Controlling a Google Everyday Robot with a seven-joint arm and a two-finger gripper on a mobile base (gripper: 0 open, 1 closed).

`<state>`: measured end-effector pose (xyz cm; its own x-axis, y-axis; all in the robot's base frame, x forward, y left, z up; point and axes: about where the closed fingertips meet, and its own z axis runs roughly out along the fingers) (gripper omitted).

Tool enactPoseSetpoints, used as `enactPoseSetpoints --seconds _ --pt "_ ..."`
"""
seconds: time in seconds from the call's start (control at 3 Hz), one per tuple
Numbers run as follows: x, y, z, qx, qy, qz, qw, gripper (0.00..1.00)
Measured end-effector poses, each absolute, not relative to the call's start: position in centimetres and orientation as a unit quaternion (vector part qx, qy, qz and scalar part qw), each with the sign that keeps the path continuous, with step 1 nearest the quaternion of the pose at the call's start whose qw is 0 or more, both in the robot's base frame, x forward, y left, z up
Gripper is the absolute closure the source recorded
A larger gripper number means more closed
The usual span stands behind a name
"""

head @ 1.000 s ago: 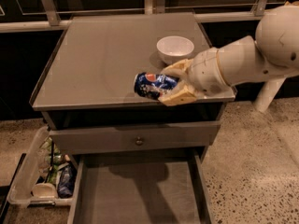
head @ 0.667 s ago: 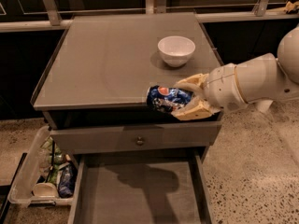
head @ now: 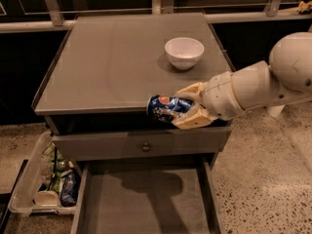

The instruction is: Place pepsi can into middle drawer

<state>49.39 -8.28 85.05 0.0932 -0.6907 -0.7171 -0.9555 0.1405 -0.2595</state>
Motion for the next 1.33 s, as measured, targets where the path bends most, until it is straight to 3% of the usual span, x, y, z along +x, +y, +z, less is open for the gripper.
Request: enactPoseSetpoints --seconds 0.67,1.33 --pt "47.9 -5.1 73.3 -0.626 0.674 0.207 0.333 1.00" --pt "46.1 -4.6 66.6 -0.623 0.680 0.179 0.343 1.00"
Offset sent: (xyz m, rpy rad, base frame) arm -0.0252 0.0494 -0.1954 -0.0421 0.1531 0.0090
